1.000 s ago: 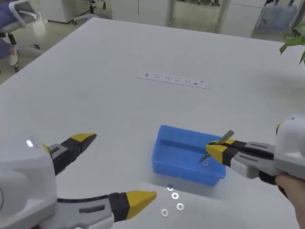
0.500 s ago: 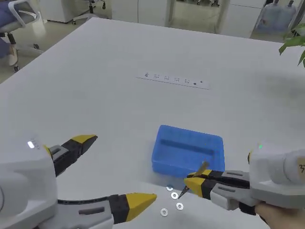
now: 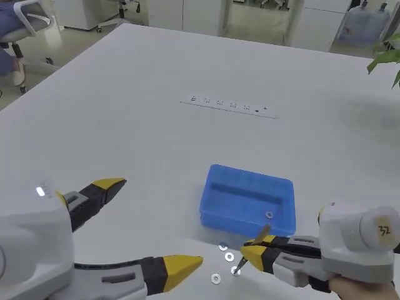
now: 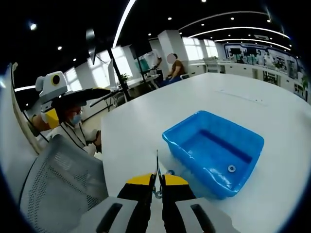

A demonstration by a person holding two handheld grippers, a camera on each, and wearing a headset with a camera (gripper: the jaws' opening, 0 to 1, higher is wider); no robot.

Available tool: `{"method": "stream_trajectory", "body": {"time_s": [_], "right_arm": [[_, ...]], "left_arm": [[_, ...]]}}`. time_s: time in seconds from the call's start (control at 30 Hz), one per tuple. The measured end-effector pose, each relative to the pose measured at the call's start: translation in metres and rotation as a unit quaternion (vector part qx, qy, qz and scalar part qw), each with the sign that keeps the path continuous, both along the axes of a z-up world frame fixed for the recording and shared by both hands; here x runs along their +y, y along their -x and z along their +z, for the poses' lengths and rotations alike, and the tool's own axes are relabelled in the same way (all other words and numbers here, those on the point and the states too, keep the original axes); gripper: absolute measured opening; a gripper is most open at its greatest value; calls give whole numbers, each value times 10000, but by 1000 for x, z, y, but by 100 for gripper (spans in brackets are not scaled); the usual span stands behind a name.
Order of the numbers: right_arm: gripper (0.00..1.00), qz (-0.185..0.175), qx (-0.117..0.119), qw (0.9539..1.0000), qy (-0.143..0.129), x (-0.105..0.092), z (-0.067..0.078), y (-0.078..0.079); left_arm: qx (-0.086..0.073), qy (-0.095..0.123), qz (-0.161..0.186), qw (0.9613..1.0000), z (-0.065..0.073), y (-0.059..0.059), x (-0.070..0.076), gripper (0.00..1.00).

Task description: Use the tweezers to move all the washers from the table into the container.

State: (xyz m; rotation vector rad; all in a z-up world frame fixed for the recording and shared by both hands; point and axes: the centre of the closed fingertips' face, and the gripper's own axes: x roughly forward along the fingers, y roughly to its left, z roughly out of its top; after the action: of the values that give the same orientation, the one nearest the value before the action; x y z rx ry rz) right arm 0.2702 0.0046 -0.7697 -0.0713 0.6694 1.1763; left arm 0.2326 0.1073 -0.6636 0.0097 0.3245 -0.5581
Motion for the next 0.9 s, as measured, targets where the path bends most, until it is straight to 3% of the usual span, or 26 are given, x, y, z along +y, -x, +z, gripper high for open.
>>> {"method": "stream_trajectory", "body": {"time_s": [0.13, 0.27, 0.4, 0.5, 0.6, 0.7, 0.9], "right_arm": [[3, 188, -72, 9998, 74, 4, -2, 8], [3, 606, -546, 9961, 330, 9, -1, 17], [3, 979, -1027, 9880, 605, 11, -2, 25], [2, 1012, -1164, 9859, 652, 10, -3, 25], [2, 937, -1103, 9877, 592, 9, -3, 20], [2, 654, -837, 9934, 425, 8, -2, 14], [2, 530, -812, 9946, 364, 3, 9, 8]], "left_arm": [[-4, -15, -14, 10000, 0, 0, -1, 95], [-6, -12, -23, 10000, 0, 0, -2, 95], [-13, -10, -29, 10000, 0, 0, -3, 95], [-20, -21, -44, 10000, 1, 0, -4, 95], [-37, -12, -59, 10000, 1, 0, -5, 95], [-31, -19, -88, 10000, 2, 0, -7, 95], [-37, -20, -71, 10000, 3, 0, -5, 94]]}}
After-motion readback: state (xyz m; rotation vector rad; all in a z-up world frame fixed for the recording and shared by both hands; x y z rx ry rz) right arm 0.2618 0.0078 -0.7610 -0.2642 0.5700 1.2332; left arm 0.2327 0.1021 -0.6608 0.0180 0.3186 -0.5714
